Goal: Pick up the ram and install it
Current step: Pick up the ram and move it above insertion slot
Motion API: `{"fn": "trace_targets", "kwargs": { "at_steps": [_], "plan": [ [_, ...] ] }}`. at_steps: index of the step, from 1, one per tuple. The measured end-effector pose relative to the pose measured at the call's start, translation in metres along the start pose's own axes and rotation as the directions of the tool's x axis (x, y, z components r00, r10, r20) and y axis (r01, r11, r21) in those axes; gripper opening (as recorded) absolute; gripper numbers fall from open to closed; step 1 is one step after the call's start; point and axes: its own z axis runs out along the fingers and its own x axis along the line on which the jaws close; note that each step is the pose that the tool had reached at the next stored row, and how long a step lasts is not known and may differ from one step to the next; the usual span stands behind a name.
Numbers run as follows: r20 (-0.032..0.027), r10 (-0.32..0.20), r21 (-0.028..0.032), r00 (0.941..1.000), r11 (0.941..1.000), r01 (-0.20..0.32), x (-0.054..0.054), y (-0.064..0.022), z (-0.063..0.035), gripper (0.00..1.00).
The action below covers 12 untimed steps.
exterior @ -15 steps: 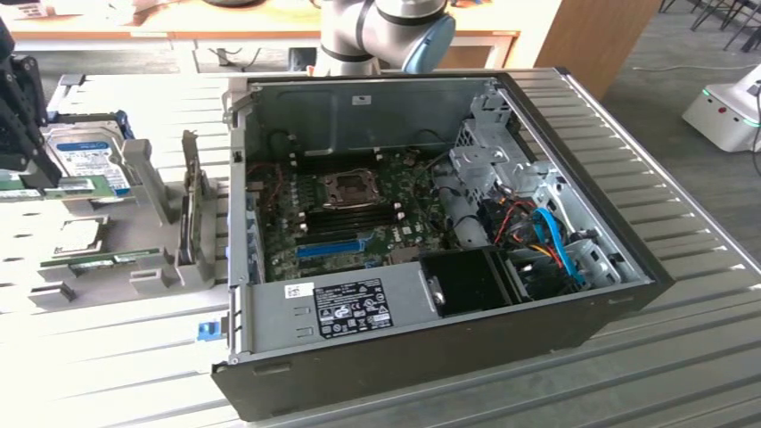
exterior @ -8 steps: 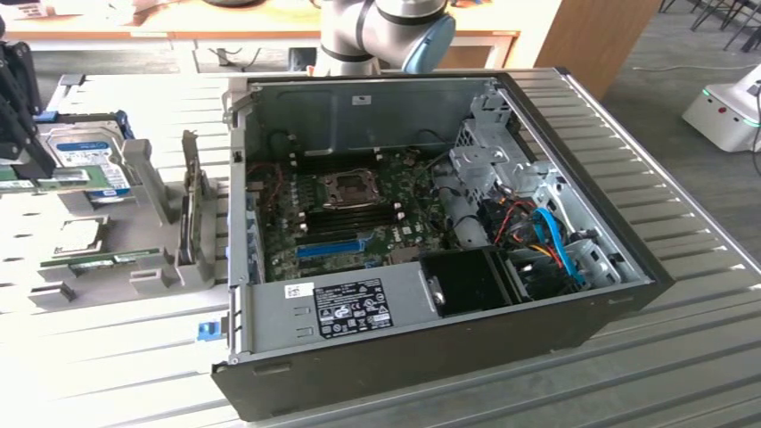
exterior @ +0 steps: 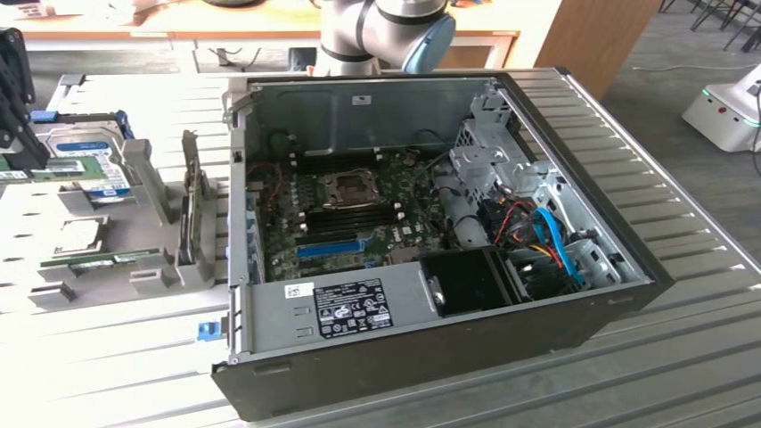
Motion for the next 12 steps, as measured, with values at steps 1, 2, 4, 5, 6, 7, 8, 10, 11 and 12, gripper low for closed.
{"fn": "trace_targets", "kwargs": {
  "at_steps": [1,2,4,5,6,7,8,10,11,12],
  "plan": [
    [0.0002,0.0,0.0001,1.0,1.0,0.0,0.0,0.0,0.0,0.12],
    [0.0001,0.0,0.0001,1.0,1.0,0.0,0.0,0.0,0.0,0.12],
    [0.0001,0.0,0.0,1.0,1.0,0.0,0.0,-0.0001,-0.0001,0.12],
    [0.0,0.0,0.0,1.0,1.0,0.0,0.0,-0.0001,-0.0001,0.12],
    [0.0,0.0,-0.0001,1.0,1.0,0.0,0.0,-0.0001,-0.0001,0.12],
    [0.0,0.0,-0.0001,1.0,1.0,0.0,0.0,-0.0001,-0.0001,0.12],
    [-0.0001,0.0,-0.0002,1.0,1.0,0.0,0.0,-0.0003,-0.0002,0.12],
    [-0.0001,0.0,-0.0002,1.0,1.0,0.0,0.0,-0.0015,-0.0003,0.12],
    [0.0,0.0,-0.0001,1.0,1.0,0.0,-0.0001,-0.0022,-0.0002,0.12],
    [0.0,0.0,-0.0001,1.0,1.0,0.0,-0.0001,-0.0032,-0.0002,0.12]
  ]
}}
